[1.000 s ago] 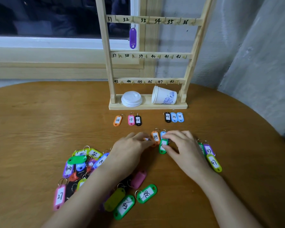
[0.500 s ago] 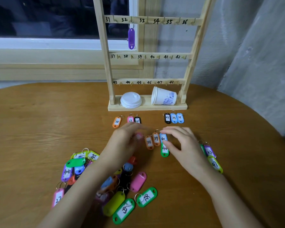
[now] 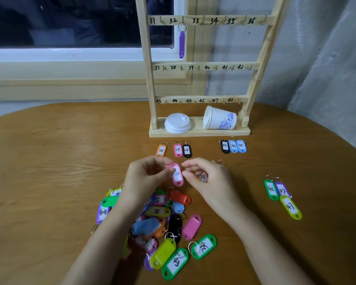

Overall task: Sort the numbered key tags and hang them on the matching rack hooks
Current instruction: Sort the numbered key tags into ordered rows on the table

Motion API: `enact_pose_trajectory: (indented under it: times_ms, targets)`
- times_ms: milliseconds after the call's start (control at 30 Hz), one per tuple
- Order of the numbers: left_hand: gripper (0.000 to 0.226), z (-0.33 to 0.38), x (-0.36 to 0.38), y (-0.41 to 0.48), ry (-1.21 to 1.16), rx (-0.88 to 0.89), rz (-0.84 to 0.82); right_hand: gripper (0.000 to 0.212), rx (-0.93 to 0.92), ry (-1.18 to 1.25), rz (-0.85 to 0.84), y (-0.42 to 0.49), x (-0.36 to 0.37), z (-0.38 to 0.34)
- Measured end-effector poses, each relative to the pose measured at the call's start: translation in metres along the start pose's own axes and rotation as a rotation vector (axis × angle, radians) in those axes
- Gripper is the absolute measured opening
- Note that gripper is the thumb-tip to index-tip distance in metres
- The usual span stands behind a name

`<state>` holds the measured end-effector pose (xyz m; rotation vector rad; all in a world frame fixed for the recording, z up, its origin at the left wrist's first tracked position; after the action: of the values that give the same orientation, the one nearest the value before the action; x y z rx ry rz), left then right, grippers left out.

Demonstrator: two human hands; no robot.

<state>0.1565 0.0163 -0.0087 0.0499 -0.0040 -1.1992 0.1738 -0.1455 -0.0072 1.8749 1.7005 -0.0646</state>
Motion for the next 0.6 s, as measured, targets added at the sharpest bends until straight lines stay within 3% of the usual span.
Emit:
enact_pose_trajectory:
  times_ms: [233, 333, 500, 600]
  targets:
    - [0.019, 0.005, 0.001, -0.003, 0.079, 0.072, -0.054, 0.015, 0.097, 0.08, -0.019, -0.002, -0.006, 0.002]
    - [0.02, 0.008, -0.005, -0.002, 0.288, 0.201, -0.056, 0.017, 0.16, 0.149, 0.077, 0.001, -0.021, 0.007]
    - [0.028, 0.006, 0.005, -0.011, 0.57, 0.349, -0.248, 0.017, 0.246, 0.202, 0.16, 0.002, -0.04, 0.014]
    - [0.032, 0.001, 0.009, -0.014, 0.64, 0.326, -0.321, 0.015, 0.307, 0.262, 0.204, 0.001, -0.044, 0.019]
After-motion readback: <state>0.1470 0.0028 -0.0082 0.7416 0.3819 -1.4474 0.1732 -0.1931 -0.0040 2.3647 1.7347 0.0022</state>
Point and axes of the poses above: each hand's wrist, its own y-axis towards the middle knuckle, its own x-axis out of the palm, z = x × y, the point moved 6 cm from there along y, towards the middle knuckle, and after that the axes turned 15 degrees about z, right-handed, at the moved point
